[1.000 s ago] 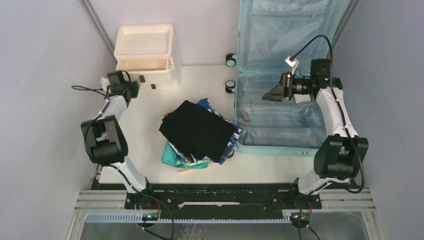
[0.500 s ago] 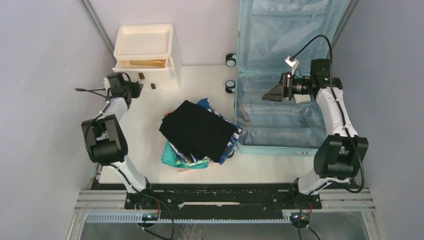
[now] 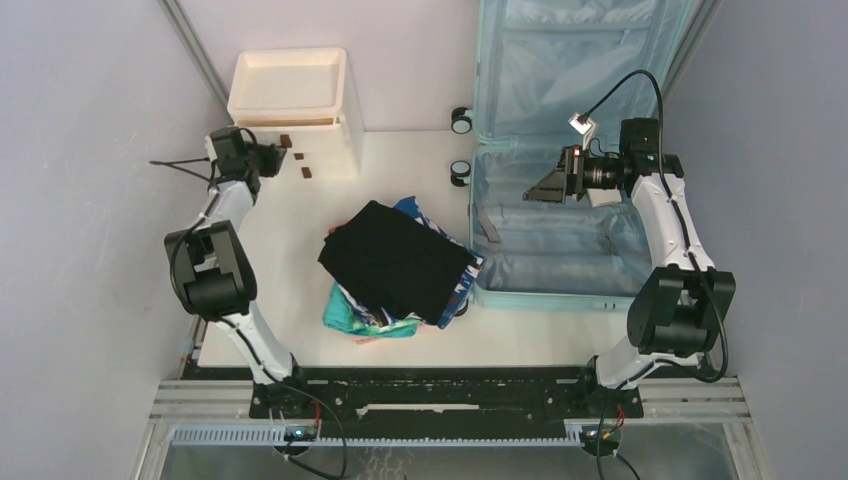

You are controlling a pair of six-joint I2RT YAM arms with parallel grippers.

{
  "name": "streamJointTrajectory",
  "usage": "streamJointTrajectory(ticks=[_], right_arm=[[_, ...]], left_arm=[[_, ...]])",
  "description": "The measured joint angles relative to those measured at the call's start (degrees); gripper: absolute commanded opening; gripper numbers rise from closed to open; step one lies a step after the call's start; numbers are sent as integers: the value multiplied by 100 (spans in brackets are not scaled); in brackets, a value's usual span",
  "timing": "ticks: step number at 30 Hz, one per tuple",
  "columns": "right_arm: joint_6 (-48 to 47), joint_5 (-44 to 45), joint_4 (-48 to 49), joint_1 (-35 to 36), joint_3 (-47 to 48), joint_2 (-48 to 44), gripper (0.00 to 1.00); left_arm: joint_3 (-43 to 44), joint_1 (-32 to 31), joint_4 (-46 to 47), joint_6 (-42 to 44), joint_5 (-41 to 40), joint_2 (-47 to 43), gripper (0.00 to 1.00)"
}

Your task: Open, take out, and arrange the luggage

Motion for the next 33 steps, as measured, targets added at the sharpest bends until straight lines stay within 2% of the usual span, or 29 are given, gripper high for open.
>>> streamJointTrajectory(ticks=[12,23,31,33], right_arm=[[-17,0,-20,-31,0,7,100],[-22,0,-33,-31,0,85,100],[-42,0,-81,-31,22,157,100],[-50,2,-85,-31,22,160,100]], left_arm=[[549,-2,-48,-149,83,535,26],[732,-2,4,-293,166,660,47],[704,0,39,-337,188,695,47],[505,2,321,-354,203,673,46]])
